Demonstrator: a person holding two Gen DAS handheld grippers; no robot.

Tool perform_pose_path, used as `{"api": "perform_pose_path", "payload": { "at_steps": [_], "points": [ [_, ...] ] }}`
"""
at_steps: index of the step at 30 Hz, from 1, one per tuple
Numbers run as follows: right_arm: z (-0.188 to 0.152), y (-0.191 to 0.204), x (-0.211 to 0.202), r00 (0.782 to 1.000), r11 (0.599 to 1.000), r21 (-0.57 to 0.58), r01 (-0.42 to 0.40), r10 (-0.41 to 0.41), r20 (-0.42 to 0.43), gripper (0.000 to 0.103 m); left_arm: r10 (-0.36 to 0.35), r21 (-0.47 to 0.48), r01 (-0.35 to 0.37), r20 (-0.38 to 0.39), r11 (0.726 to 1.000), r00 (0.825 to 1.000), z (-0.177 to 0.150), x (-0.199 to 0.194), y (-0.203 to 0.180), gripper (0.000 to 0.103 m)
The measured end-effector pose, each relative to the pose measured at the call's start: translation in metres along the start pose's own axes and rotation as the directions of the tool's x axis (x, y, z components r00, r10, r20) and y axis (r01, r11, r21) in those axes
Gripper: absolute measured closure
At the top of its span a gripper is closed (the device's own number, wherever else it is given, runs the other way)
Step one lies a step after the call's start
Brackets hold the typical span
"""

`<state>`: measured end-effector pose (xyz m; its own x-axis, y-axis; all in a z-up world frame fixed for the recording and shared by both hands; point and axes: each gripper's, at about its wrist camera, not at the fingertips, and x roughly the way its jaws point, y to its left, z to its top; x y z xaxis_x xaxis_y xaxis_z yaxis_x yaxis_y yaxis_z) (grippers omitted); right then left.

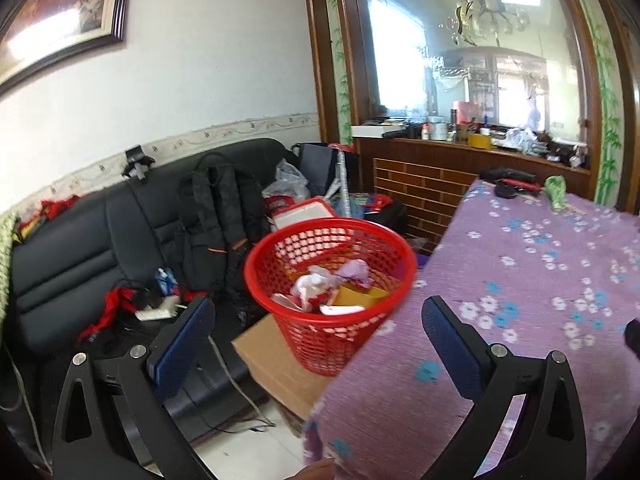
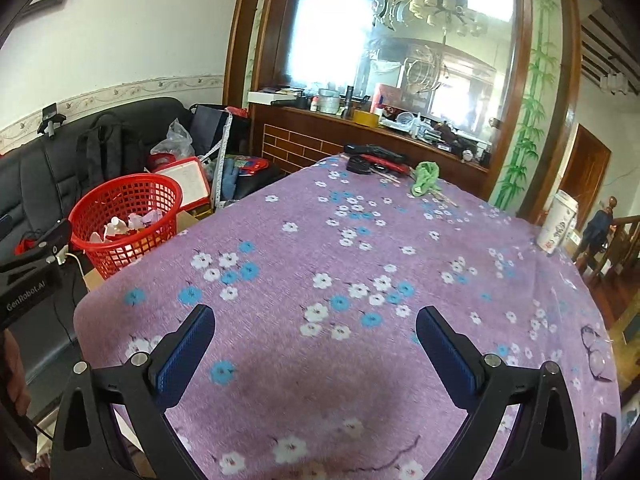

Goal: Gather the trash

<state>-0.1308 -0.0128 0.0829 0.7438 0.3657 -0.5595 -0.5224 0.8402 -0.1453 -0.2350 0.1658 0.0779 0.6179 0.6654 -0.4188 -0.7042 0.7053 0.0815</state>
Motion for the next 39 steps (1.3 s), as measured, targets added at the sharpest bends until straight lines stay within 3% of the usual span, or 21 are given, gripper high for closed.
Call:
{"api": "perform_pose_path", "payload": {
  "at_steps": [6, 14, 39],
  "points": [
    [-0.004, -0.005, -0.008, 1.000, 1.000, 0.007, 0.019, -0.019, 0.010, 0.001, 0.069, 0.065, -0.071, 0.030, 0.995, 0.997, -0.001, -0.008, -0.015, 0.000],
    [-0.004, -0.001, -0.008, 1.000, 1.000, -0.009, 0.022, -0.022, 0.004, 0.001, 0.043, 0.133, -0.045, 0.016, 0.990, 0.999, -0.006, -0.006, -0.027, 0.000],
    [-0.006, 0.000, -0.003, 0.999, 0.999, -0.015, 0.032, -0.032, -0.020, 0.001, 0.039, 0.154, -0.039, 0.005, 0.987, 0.999, -0.014, -0.002, -0.032, 0.000]
  ]
}}
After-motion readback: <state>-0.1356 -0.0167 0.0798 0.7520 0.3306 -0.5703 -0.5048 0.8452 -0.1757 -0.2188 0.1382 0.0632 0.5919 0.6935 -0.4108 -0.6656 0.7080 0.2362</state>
